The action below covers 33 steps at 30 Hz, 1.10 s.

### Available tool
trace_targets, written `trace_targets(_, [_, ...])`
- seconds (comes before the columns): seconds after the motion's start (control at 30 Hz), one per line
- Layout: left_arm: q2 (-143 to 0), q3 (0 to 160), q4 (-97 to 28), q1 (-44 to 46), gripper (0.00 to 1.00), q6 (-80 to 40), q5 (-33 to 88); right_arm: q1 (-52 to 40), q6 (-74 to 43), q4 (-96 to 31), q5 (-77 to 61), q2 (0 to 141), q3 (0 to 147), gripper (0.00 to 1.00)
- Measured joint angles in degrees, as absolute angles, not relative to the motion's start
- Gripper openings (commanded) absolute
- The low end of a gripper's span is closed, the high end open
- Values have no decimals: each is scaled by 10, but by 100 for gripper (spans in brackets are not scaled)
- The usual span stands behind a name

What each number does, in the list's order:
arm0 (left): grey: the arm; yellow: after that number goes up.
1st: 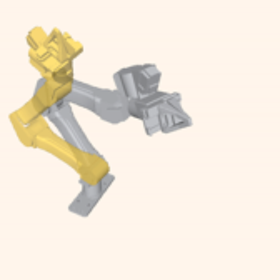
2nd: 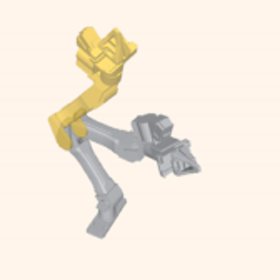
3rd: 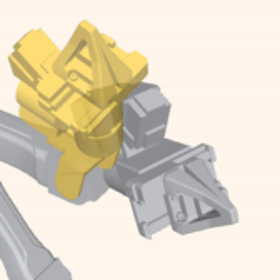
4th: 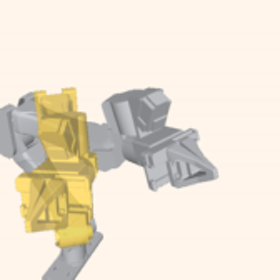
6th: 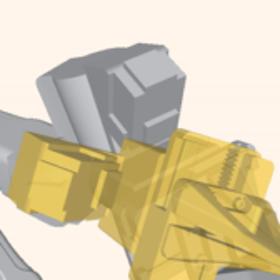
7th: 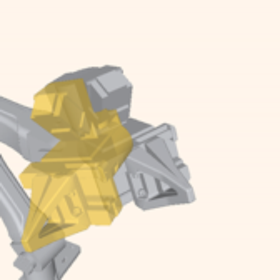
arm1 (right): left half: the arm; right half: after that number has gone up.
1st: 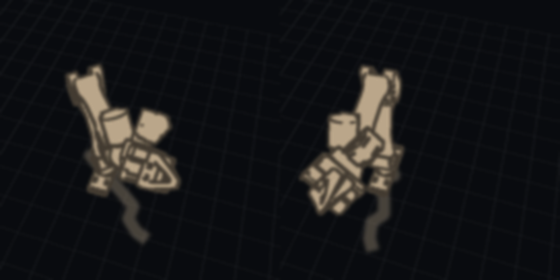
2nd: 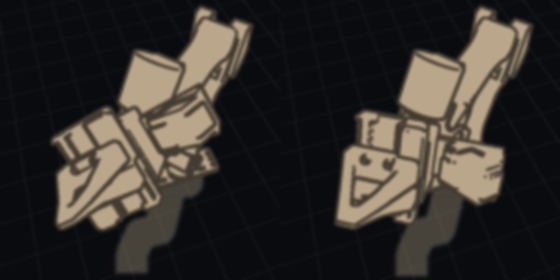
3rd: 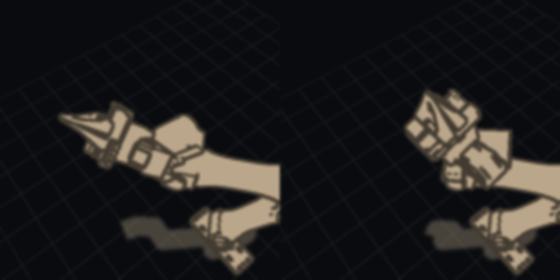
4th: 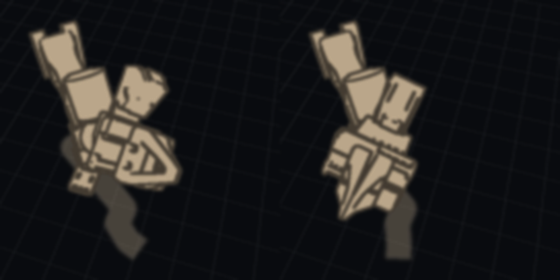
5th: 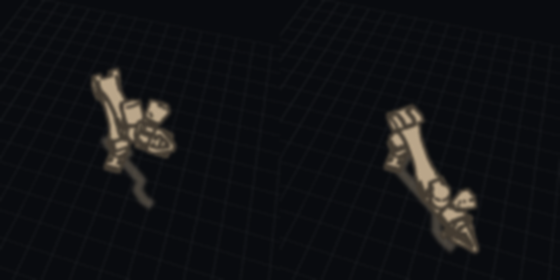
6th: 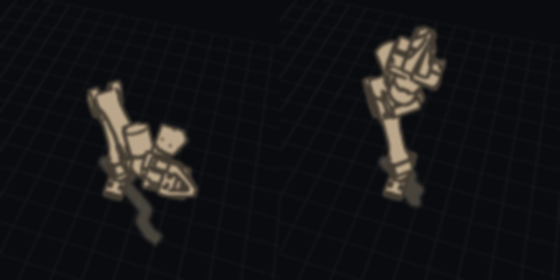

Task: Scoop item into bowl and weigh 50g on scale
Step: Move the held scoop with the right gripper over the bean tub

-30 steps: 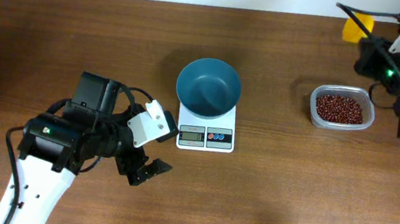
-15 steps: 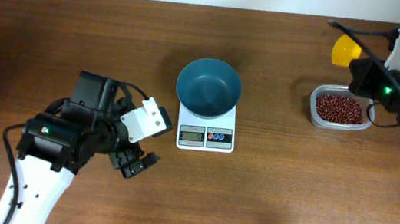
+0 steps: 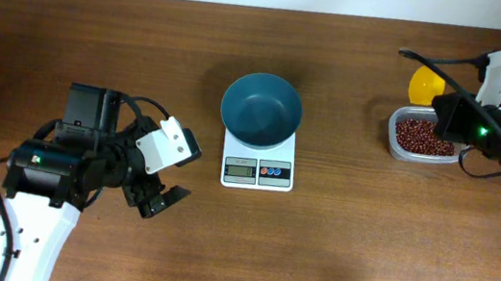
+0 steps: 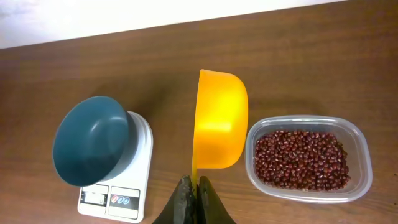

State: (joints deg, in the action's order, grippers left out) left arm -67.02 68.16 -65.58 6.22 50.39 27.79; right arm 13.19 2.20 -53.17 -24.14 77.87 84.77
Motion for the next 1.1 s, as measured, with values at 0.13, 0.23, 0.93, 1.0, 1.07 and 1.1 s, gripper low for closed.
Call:
trace_targets(0.13, [-670,682,-656,62,99,506,292,132,25,-532,-241,778,848,4])
trace_targets(0.23, [-670,682,-657,62,99,506,295,132,27,-532,-241,778,848,4])
trace_targets(0.93, [-670,682,-660,62,99,511,263,132,30,-532,-241,778,848,4])
trace_targets(1.0, [-670,682,-660,62,99,511,263,132,30,-532,-241,778,848,4])
trace_targets(1.07, [-670,682,-660,62,99,511,263,132,30,-532,-230,778,848,4])
trace_targets(1.1, [-670,682,-660,62,99,511,263,132,30,-536,-220,778,848,4])
